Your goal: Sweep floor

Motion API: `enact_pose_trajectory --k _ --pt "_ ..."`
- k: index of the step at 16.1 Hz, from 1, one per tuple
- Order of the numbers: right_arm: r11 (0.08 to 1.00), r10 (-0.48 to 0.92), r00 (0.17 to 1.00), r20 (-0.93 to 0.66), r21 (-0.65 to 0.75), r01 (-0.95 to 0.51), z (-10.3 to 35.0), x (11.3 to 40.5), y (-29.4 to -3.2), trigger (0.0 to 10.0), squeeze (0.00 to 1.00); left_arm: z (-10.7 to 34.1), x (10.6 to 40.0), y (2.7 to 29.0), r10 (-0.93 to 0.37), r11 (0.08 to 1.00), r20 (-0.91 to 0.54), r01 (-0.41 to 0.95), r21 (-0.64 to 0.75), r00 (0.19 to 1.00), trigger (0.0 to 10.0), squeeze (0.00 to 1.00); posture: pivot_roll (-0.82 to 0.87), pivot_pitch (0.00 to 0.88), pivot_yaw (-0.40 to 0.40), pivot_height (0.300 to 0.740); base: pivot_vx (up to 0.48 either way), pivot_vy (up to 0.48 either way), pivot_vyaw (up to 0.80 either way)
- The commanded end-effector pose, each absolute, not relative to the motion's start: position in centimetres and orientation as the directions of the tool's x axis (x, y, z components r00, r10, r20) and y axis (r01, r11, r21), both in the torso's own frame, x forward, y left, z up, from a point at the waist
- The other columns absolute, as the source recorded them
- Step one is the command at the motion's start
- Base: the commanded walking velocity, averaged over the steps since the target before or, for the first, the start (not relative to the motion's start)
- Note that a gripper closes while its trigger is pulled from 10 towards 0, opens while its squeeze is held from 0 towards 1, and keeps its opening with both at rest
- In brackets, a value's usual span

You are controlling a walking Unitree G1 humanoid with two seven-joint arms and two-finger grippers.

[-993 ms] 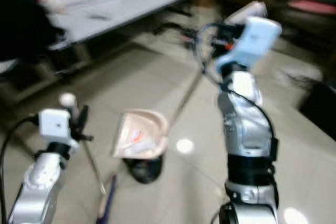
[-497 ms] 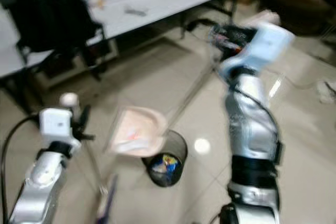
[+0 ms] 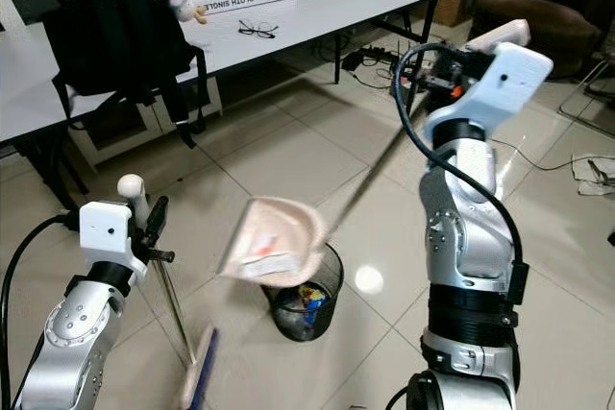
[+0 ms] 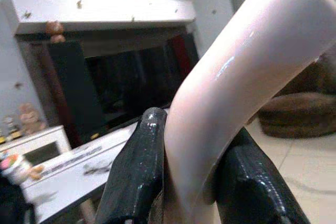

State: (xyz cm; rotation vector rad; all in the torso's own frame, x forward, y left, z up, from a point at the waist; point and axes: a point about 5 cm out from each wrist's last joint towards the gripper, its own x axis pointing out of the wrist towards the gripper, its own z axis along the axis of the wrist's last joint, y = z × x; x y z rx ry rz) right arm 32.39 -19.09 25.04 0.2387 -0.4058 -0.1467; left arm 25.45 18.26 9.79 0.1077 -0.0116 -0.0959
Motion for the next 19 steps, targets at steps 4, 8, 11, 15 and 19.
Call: enact_pose_trajectory --k 4,8,11,15,19 --pt "0.993 -0.027 0.826 0.563 0.109 -0.042 27.7 31.5 -17.4 10.0 0.00 10.2 25.8 18.2 -0.116 0.986 0.007 0.114 0.122 0.993 10.0 0.00 0.00 0.015 0.066 0.740 0.000 0.000 0.00" --pt "0.982 0.186 0.777 0.601 -0.124 -0.140 27.5 31.0 -14.7 10.0 0.00 10.1 25.9 18.2 -0.122 0.984 0.004 0.120 0.128 0.993 10.0 0.00 0.00 0.019 0.065 0.740 0.000 0.000 0.00" --pt "0.936 0.350 0.717 0.603 -0.248 -0.249 26.7 30.4 -12.1 10.0 0.00 10.1 26.0 18.1 -0.119 0.985 0.004 0.117 0.129 0.993 10.0 0.00 0.00 0.023 0.058 0.740 0.000 0.000 0.00" --pt "0.848 0.527 0.643 0.556 -0.395 -0.353 25.5 29.4 -9.2 10.0 0.00 10.1 25.9 18.2 -0.118 0.985 0.003 0.117 0.129 0.993 10.0 0.00 0.00 0.026 0.058 0.740 0.000 0.000 0.00" --pt "0.732 0.675 0.554 0.487 -0.531 -0.426 23.8 28.0 -6.7 10.0 0.00 10.0 26.0 18.0 -0.124 0.984 0.000 0.123 0.129 0.992 10.0 0.00 0.00 0.028 0.055 0.740 0.000 0.000 0.00"
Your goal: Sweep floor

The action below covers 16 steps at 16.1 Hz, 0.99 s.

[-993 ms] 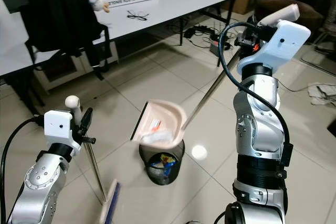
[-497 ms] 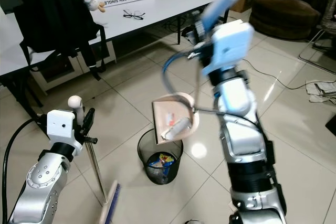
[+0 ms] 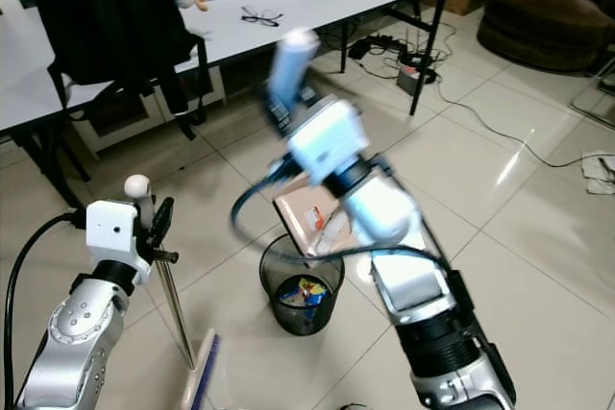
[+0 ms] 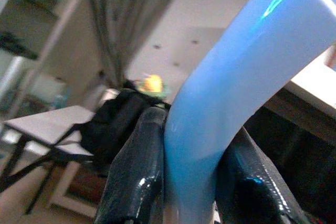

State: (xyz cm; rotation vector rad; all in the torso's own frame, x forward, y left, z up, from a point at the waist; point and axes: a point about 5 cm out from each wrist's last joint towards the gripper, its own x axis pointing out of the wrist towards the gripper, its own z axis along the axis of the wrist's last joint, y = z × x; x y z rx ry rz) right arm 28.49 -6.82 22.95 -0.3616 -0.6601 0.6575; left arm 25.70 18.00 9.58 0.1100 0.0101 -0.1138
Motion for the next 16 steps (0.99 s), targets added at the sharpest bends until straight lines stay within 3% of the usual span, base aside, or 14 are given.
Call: enact_pose_trajectory --k 1,7,11,13,14,15,16 --pt "0.700 0.708 0.534 0.463 -0.562 -0.440 23.4 27.6 -6.2 10.0 0.00 10.0 26.0 18.0 -0.125 0.984 -0.001 0.124 0.129 0.992 10.0 0.00 0.00 0.028 0.054 0.740 0.000 0.000 0.00" --pt "0.573 0.802 0.483 0.352 -0.682 -0.454 21.8 26.9 -5.3 10.0 0.00 9.8 26.0 17.9 -0.137 0.983 -0.012 0.137 0.124 0.991 10.0 0.00 -0.01 0.030 0.054 0.740 0.000 0.000 0.00" --pt "0.586 0.788 0.501 0.358 -0.686 -0.432 21.9 27.3 -5.7 10.0 0.00 9.7 26.0 17.8 -0.143 0.982 -0.018 0.144 0.122 0.990 10.0 0.00 -0.01 0.030 0.054 0.740 0.000 0.000 0.00" --pt "0.714 0.667 0.606 0.433 -0.603 -0.355 22.7 28.4 -7.0 10.0 0.00 9.7 26.0 17.8 -0.147 0.981 -0.019 0.148 0.122 0.989 10.0 0.00 0.00 0.030 0.052 0.740 0.000 0.000 0.00" --pt "0.897 0.397 0.771 0.498 -0.388 -0.211 23.9 30.5 -9.9 10.0 0.00 9.7 26.0 17.7 -0.154 0.980 -0.021 0.156 0.122 0.988 10.0 0.00 0.00 0.031 0.051 0.740 0.000 0.000 0.00" --pt "0.945 0.269 0.838 0.474 -0.298 -0.135 24.1 31.6 -11.6 10.0 0.00 9.7 26.1 17.7 -0.162 0.979 -0.026 0.164 0.121 0.986 10.0 0.00 -0.01 0.031 0.053 0.740 0.000 0.000 0.00" --pt "0.939 0.246 0.834 0.494 -0.335 -0.078 24.5 31.6 -12.7 10.0 0.00 9.6 26.1 17.7 -0.175 0.977 -0.030 0.178 0.117 0.984 10.0 0.00 -0.01 0.031 0.056 0.740 0.000 0.000 0.00"
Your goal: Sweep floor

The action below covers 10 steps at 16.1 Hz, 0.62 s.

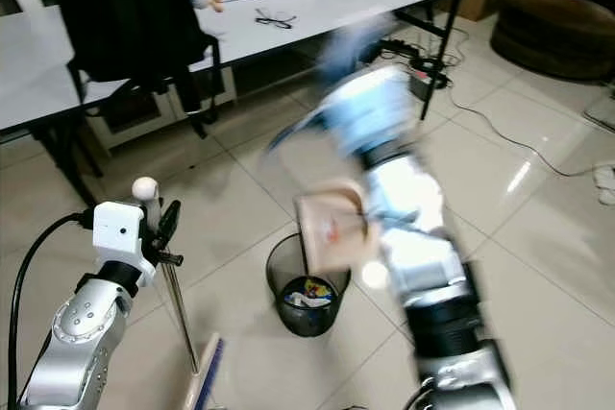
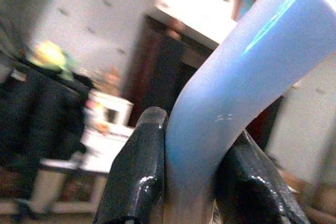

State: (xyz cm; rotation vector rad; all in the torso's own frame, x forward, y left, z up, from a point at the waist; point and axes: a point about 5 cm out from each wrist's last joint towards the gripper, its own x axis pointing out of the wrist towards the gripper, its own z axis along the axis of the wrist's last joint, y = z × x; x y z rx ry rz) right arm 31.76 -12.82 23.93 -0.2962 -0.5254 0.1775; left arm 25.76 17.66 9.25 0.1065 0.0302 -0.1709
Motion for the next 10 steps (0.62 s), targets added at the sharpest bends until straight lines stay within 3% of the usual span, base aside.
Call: enact_pose_trajectory --k 1,3,5,10 --pt "0.927 0.180 0.865 0.467 -0.376 0.010 24.4 32.0 -14.2 10.0 0.00 9.6 26.2 17.5 -0.203 0.972 -0.036 0.206 0.112 0.978 10.0 0.00 -0.01 0.031 0.058 0.740 0.000 0.000 0.00" --pt "0.922 0.016 0.873 0.487 -0.346 0.176 24.5 31.7 -17.7 10.0 0.00 9.5 26.3 16.8 -0.296 0.947 -0.053 0.300 0.112 0.954 10.0 0.00 -0.02 0.031 0.059 0.740 0.000 0.000 -0.80" --pt "0.884 -0.058 0.879 0.473 -0.385 0.266 23.9 31.2 -19.4 10.0 0.00 9.6 26.4 16.3 -0.330 0.937 -0.048 0.333 0.101 0.943 10.0 0.00 -0.02 0.030 0.061 0.740 0.000 0.000 -0.80" --pt "0.898 -0.142 0.859 0.492 -0.300 0.321 24.1 30.1 -20.5 10.0 0.00 9.7 26.6 16.4 -0.340 0.934 -0.044 0.343 0.104 0.939 10.0 0.00 -0.03 0.021 0.070 0.740 0.000 0.000 -0.80"
